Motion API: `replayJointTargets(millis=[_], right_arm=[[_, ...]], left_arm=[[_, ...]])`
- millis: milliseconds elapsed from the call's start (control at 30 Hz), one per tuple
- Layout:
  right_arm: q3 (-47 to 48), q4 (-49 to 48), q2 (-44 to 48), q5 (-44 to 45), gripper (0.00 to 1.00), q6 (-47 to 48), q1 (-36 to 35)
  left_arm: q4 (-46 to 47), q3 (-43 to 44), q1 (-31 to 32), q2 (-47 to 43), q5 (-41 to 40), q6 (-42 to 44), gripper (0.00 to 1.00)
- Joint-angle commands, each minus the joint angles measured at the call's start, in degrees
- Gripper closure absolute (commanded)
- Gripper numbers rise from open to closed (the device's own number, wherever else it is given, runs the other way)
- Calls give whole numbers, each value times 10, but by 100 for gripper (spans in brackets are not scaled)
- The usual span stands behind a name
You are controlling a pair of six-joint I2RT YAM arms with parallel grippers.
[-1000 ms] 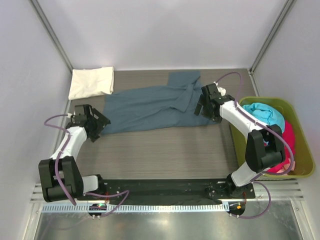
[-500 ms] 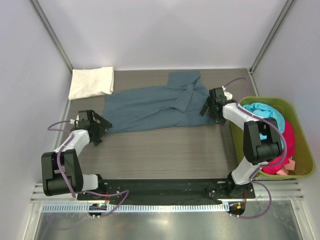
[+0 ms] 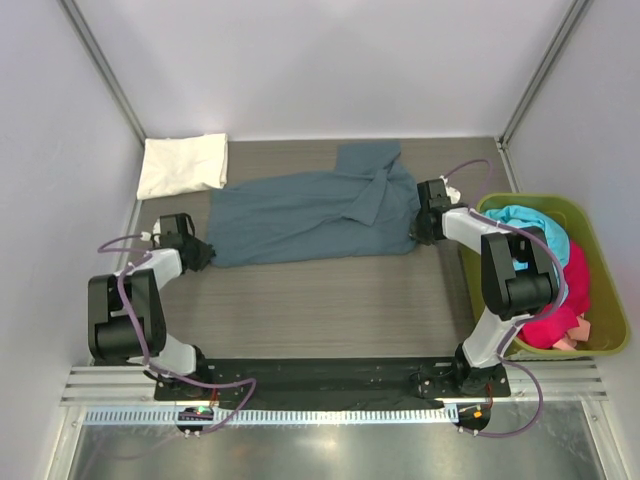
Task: Fold and stack the t-shirts
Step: Fold the tshirt
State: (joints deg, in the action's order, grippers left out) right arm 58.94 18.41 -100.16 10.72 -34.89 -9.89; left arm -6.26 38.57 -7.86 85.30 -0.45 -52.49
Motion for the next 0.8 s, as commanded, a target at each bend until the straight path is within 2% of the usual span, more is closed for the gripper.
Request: replayJointTargets(millis=[0,33,100,167,200,233,300,400,500,633,767], right_arm=[[-3,-11,-14,-13,90,7,3],[9,-8,-17,-18,99,8,2],[32,10,-23,-35,99,10,3],[113,50,-31,-44,99,22,3],[152,105,-35,-50,99,29,3],[226,128,-28,-47,99,33,3],[271,152,7,-32,99,39,3],[292,189,87,23,99,25,3],[216,197,151,29,99,14,3],[1,148,220,11,99,-31,3],[-122,135,279,23,99,-66,3]], left_arm=[[11,12,1,25,27,3,83],[9,26,1,24,28,3,99],[-27,60,-1,23,24,1,100],[-78,136,-3,20,30,-4,100],[-98,165,-6,18,38,-6,100],[-122,201,-10,6,53,-7,100],[-171,267,-10,-22,38,-8,100],[-213,295,-19,-86,26,2,100],[-236,258,-32,-133,27,16,100],[-212,92,-70,-192,48,15,100],[-189,-24,-124,-238,75,3,100]])
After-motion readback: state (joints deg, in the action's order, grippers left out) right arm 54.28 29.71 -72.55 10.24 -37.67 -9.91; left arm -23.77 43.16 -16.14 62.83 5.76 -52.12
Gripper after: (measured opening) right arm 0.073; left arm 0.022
